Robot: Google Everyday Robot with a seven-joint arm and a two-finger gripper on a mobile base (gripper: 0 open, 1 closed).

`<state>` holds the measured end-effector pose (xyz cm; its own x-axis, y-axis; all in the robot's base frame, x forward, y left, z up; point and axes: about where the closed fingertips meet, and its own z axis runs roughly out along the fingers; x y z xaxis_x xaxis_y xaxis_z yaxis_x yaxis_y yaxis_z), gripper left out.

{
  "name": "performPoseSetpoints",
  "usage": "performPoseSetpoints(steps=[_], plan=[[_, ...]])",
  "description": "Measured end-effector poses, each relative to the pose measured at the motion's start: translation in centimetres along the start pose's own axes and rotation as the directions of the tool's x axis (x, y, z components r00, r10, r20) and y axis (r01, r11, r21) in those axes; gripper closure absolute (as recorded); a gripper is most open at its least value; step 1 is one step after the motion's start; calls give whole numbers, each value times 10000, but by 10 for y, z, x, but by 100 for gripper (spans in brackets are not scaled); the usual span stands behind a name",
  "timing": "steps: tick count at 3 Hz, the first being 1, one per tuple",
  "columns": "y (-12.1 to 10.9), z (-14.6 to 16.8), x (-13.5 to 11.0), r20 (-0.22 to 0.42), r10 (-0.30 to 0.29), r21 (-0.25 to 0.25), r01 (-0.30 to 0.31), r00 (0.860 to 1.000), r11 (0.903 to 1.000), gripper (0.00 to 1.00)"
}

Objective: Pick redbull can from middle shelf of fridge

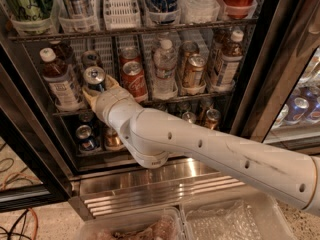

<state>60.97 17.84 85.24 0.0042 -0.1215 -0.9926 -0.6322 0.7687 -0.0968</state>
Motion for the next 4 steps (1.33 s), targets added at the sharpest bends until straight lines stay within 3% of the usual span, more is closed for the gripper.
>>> performPoseSetpoints(steps=[2,4], plan=[[11,-3,-8,-86,-138,-288,136,9999,9995,100],[11,-17,-31,254,-631,-268,638,9977,9976,100]])
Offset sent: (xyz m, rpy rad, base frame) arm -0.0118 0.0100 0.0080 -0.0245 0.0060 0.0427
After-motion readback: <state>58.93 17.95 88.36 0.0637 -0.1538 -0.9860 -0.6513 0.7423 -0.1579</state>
